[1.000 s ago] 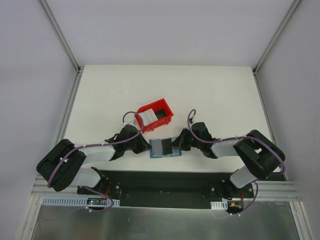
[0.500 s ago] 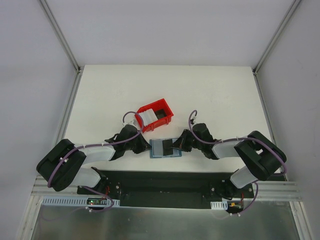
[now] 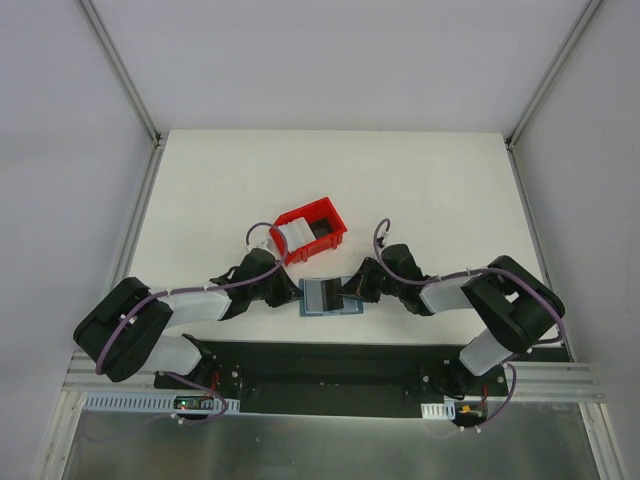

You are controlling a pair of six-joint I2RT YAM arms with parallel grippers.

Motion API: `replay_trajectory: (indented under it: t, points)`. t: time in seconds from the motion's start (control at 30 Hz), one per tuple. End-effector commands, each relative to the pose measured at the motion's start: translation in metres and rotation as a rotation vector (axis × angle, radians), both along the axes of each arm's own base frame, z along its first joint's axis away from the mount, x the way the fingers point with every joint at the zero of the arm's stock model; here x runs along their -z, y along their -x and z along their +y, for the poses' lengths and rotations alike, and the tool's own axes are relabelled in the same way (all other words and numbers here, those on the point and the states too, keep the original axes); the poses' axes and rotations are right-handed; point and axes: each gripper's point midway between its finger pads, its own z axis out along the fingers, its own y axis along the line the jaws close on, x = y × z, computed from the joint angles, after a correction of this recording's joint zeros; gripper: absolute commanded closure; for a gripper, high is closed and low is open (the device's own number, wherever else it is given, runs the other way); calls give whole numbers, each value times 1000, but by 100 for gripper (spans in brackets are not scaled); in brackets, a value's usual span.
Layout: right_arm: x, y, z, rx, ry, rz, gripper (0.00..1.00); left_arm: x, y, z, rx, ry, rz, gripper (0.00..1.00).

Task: Put the credit cards into the card holder
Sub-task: Insert the credit card into the card holder.

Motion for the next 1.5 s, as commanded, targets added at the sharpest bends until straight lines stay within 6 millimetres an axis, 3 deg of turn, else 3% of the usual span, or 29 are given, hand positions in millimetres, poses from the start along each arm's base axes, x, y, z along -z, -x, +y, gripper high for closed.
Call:
replay_trajectory:
  t: [0.0,0.23,0.37,0.53,0.7,0.93,1.1,1.33,1.47]
  points:
    - [14,16,5,-46,41,60,100,40,30,33,12,-173,128,100]
    - [9,17,27,-61,65,18,100,38,31,33,9,-160,129,100]
    - [12,18,30,-71,106,14,99,39,32,34,3,-158,130,100]
    - [9,11,8,-47,212,-48,73,40,34,36,1,-161,130,100]
    - [3,11,5,-79,259,-72,66,39,34,36,2,-158,124,100]
    - [5,19,25,-151,229,-42,66,39,33,34,7,-151,119,100]
    - [-7,17,41,-184,196,-72,67,39,34,34,10,-150,120,100]
    - [-22,17,56,-227,191,-112,73,38,34,34,6,-145,116,100]
    - [-23,18,64,-257,194,-116,83,38,34,35,6,-146,117,100]
